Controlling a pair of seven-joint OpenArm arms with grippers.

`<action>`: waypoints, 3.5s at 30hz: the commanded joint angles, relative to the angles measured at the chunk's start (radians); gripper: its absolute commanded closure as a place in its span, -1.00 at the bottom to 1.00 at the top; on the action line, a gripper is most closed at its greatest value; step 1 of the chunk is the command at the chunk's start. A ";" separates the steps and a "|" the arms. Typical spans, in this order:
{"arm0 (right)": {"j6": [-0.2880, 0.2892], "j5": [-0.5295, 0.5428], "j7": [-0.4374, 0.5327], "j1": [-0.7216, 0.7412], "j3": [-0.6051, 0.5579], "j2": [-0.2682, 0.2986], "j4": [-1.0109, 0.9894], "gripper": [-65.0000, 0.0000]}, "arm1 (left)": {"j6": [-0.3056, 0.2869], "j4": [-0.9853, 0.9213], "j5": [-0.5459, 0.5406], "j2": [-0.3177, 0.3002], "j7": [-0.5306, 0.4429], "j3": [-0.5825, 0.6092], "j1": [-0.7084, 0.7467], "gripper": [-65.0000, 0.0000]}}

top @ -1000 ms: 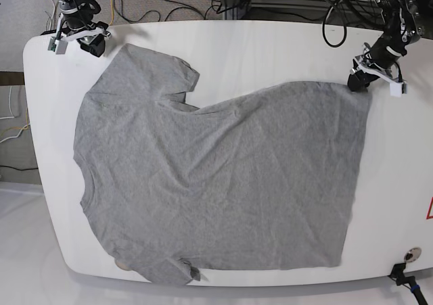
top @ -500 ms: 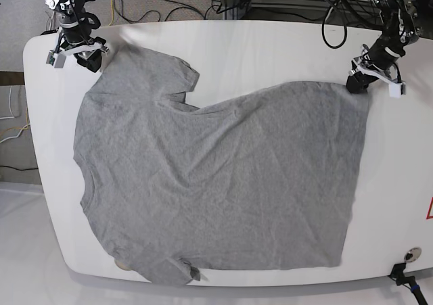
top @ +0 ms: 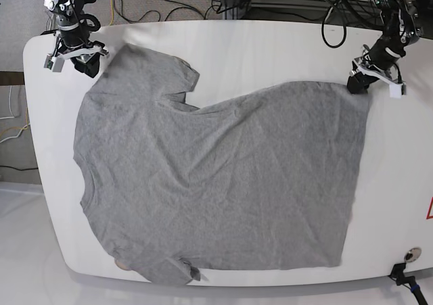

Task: Fold the T-shirt properly
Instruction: 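Lower both open grippers onto the shirt's shoulder edges, then close both grippers on the shirt's shoulder edges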

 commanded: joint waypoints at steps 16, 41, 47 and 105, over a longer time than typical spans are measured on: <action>0.012 0.006 0.004 -0.017 0.019 0.009 0.096 0.38 | -0.011 0.009 -0.158 -0.038 0.144 0.014 -0.102 0.59; 0.076 -0.001 -0.028 0.053 0.007 -0.070 0.035 0.36 | -0.020 -0.020 -0.207 -0.001 0.227 0.014 -0.120 0.51; 0.076 -0.001 -0.028 0.049 0.007 -0.078 0.035 0.36 | -0.019 0.053 -0.207 -0.001 0.227 0.012 -0.111 0.51; 0.153 0.000 -0.142 -0.046 -0.112 -0.185 0.091 -0.25 | -0.023 -0.160 -0.143 -0.089 0.223 -0.195 -0.140 -0.22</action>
